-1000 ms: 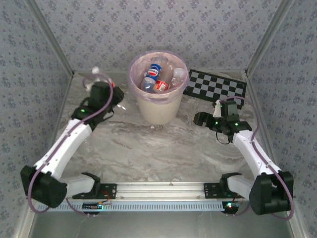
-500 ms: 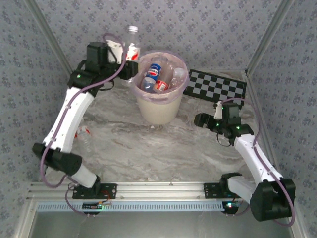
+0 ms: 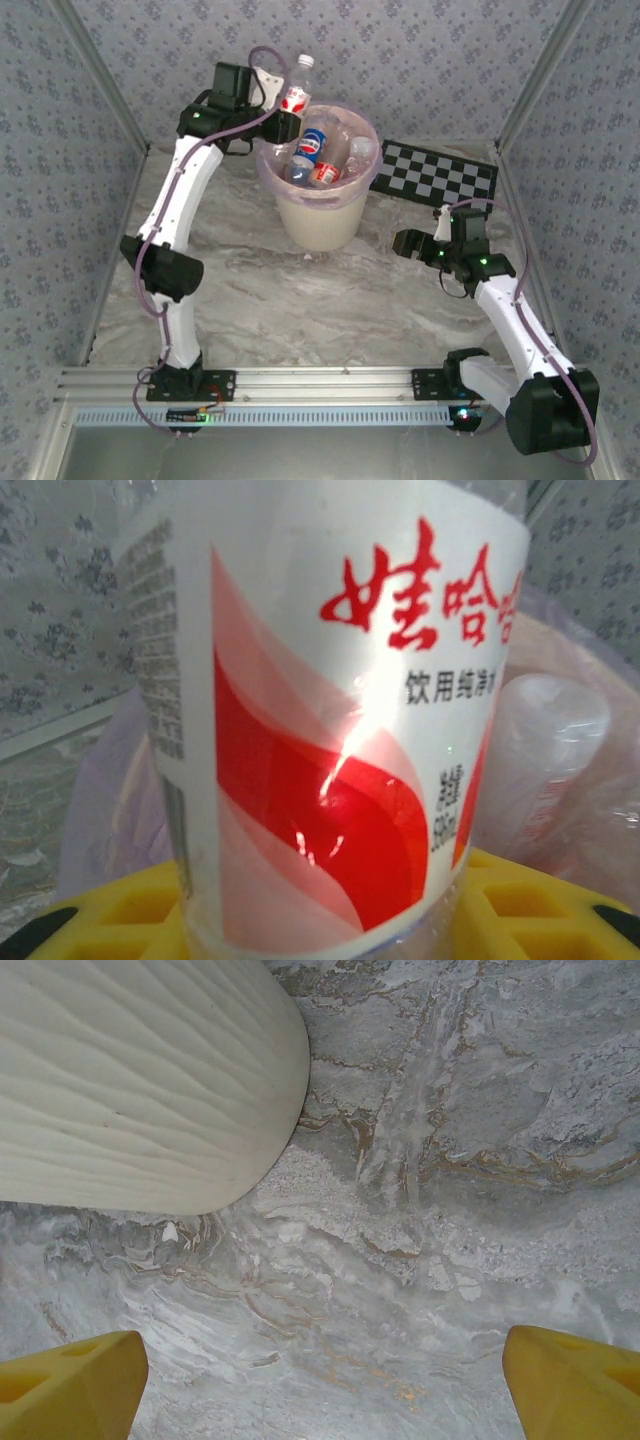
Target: Put the plastic bottles in the bin
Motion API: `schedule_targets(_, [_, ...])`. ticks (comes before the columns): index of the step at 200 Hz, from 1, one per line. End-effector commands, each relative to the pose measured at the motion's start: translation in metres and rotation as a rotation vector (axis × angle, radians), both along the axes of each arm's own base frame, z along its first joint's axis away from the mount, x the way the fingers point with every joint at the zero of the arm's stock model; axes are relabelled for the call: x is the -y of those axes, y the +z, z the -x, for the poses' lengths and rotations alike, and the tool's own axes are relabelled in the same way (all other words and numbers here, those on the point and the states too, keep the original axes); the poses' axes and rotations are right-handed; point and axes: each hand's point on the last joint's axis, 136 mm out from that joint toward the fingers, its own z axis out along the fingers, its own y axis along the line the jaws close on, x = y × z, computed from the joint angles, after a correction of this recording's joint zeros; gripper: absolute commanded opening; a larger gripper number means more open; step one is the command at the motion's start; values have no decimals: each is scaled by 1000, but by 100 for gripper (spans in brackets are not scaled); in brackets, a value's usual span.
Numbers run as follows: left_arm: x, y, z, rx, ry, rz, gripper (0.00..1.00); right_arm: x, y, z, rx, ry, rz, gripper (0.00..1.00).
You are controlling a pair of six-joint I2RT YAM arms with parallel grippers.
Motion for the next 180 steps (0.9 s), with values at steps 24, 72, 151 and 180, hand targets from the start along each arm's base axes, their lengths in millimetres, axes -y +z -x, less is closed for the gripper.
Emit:
schedule_targets(24, [9, -44, 17, -59, -9, -232, 58, 1, 3, 5, -10, -10, -8, 94])
schedule_targets(72, [20, -10, 27, 53, -13, -220, 100, 0, -2, 3, -12, -13, -16, 94])
schedule_targets(151, [15, 47, 7, 214, 87, -162, 89, 1, -12, 8, -29, -12, -11, 94])
schedule_targets(180, [28, 18, 13, 110, 40, -159, 73, 1, -13, 8, -28, -13, -11, 94])
